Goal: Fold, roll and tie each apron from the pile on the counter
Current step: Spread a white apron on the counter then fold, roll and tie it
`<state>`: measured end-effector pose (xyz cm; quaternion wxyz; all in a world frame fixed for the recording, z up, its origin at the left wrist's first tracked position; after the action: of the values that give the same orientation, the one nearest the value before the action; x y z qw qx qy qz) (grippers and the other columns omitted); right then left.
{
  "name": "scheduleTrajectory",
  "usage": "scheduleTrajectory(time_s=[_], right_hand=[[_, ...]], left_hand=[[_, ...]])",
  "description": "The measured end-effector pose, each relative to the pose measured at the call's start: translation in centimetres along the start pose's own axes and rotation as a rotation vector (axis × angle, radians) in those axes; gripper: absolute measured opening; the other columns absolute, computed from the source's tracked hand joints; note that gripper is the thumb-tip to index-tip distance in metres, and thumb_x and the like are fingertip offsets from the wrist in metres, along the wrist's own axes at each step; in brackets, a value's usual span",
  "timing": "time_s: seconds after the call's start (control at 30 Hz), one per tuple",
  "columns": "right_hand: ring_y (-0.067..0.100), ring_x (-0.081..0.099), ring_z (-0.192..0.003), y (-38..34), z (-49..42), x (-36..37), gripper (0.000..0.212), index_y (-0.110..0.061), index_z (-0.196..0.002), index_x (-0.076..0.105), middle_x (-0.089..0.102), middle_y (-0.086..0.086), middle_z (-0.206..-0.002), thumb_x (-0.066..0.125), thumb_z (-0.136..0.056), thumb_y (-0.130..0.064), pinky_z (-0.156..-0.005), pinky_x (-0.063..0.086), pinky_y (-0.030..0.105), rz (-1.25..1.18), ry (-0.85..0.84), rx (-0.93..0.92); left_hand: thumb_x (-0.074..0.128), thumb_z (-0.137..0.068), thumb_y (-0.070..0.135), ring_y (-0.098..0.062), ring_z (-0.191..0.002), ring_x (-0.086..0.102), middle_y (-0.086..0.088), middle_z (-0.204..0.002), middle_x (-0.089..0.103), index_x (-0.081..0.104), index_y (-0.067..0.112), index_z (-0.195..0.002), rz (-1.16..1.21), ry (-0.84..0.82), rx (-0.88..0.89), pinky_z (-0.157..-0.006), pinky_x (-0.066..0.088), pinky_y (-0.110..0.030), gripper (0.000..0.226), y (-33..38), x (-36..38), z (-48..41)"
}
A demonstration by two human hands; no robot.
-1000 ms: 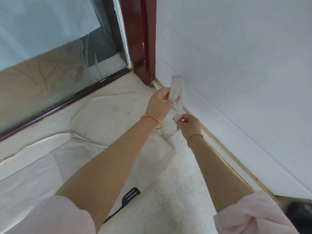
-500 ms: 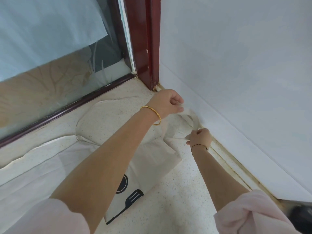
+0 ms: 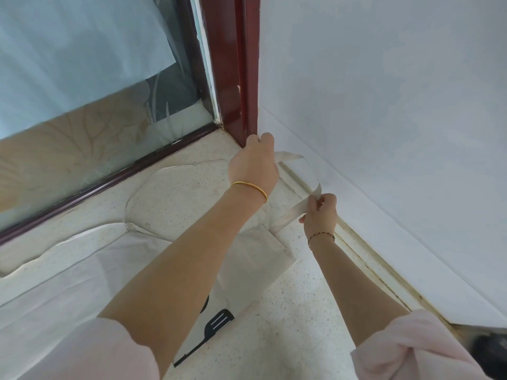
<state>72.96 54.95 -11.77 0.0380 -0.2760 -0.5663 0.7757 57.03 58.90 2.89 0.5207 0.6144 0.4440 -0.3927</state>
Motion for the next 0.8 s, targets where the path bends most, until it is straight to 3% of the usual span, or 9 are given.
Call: scheduleTrajectory(time_s=[0.13,0.23,0.3,0.37,0.43,0.5,0.63,0.7,0.8], right_hand=[[0.028,0.055,-0.067,-0.8,0.3,0.5,0.012,-0.009,-0.091,0.037,0.052,0.010,-0.080,0.039,-0.098,-0.018,-0.034,0.032,0.009,0.019,-0.069,-0.059],[0.027,0.058,-0.071,-1.2,0.8,0.7,0.013,-0.014,-0.086,0.043,0.056,0.007,-0.083,0.041,-0.098,-0.021,-0.038,0.035,0.008,0.043,-0.137,-0.101],[0.023,0.061,-0.075,-1.0,1.1,1.4,0.012,-0.018,-0.088,0.047,0.056,0.001,-0.087,0.045,-0.096,-0.026,-0.049,0.043,0.017,0.046,-0.209,-0.092],[0.023,0.062,-0.082,-0.5,1.5,2.0,0.014,-0.020,-0.095,0.050,0.057,-0.002,-0.094,0.054,-0.091,-0.032,-0.065,0.053,0.034,0.059,-0.274,-0.070],[0.022,0.059,-0.091,0.1,2.0,2.7,0.031,-0.022,-0.104,0.049,0.056,-0.004,-0.105,0.064,-0.083,-0.039,-0.074,0.053,0.039,0.084,-0.342,-0.025],[0.018,0.053,-0.099,0.6,2.7,3.3,0.055,-0.019,-0.118,0.044,0.051,-0.003,-0.113,0.071,-0.075,-0.041,-0.073,0.046,0.031,0.121,-0.379,0.040],[0.016,0.050,-0.113,0.5,5.2,4.3,0.091,-0.018,-0.139,0.032,0.039,-0.002,-0.138,0.074,-0.065,-0.051,-0.080,0.047,0.032,0.054,-0.259,0.081],[0.010,0.050,-0.098,0.6,6.4,3.7,0.077,-0.016,-0.141,0.028,0.028,-0.003,-0.144,0.068,-0.079,-0.036,-0.071,0.043,0.027,0.053,-0.088,0.069],[0.014,0.048,-0.070,1.4,9.3,4.2,0.038,-0.013,-0.118,0.041,0.038,0.002,-0.127,0.057,-0.083,-0.009,-0.056,0.039,0.025,0.088,0.014,0.053]], left_hand=[[0.051,-0.091,0.016,-0.022,-0.065,0.042,-0.005,-0.089,0.044,0.047,0.008,-0.093,0.152,0.125,0.009,-0.054,0.042,-0.033,0.009,0.7,-0.3,-0.4],[0.050,-0.095,0.025,-0.020,-0.062,0.035,-0.005,-0.084,0.038,0.038,0.010,-0.079,0.364,0.202,-0.006,-0.054,0.034,-0.028,0.026,1.1,-0.2,-1.0],[0.050,-0.095,0.023,-0.015,-0.061,0.032,-0.002,-0.077,0.036,0.034,0.010,-0.077,0.535,0.242,0.020,-0.056,0.029,-0.023,0.027,1.5,-0.7,-0.9],[0.049,-0.094,0.014,-0.013,-0.061,0.034,0.003,-0.074,0.037,0.035,0.010,-0.081,0.715,0.249,0.038,-0.057,0.034,-0.026,0.019,1.8,-1.0,-0.7],[0.041,-0.091,0.003,-0.014,-0.067,0.043,0.001,-0.083,0.049,0.044,0.010,-0.094,0.846,0.198,0.052,-0.064,0.044,-0.030,0.008,1.8,-0.7,-0.3],[0.032,-0.087,-0.003,-0.016,-0.072,0.050,-0.002,-0.090,0.055,0.053,0.011,-0.104,0.909,0.130,0.033,-0.067,0.048,-0.030,0.030,1.6,-0.6,0.3],[0.034,-0.086,-0.008,-0.014,-0.060,0.052,-0.008,-0.083,0.051,0.050,0.009,-0.089,1.065,0.071,-0.178,-0.052,0.054,-0.026,0.024,-1.1,-1.1,2.4],[0.040,-0.084,-0.009,-0.014,-0.061,0.054,-0.005,-0.078,0.050,0.045,0.012,-0.082,1.107,0.007,-0.275,-0.053,0.056,-0.027,0.021,-3.1,-0.9,3.4],[0.049,-0.080,-0.007,-0.017,-0.074,0.057,-0.005,-0.088,0.048,0.045,0.013,-0.080,1.020,-0.183,-0.366,-0.057,0.058,-0.029,0.021,-7.1,0.0,6.0]])
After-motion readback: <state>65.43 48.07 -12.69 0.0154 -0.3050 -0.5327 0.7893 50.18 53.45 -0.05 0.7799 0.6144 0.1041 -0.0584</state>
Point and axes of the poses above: each hand's wrist, its own z-axis away from the middle knuckle, its own x-axis out of the palm, y = z × x, the point moved 6 cm from there along -z, towards the middle knuckle
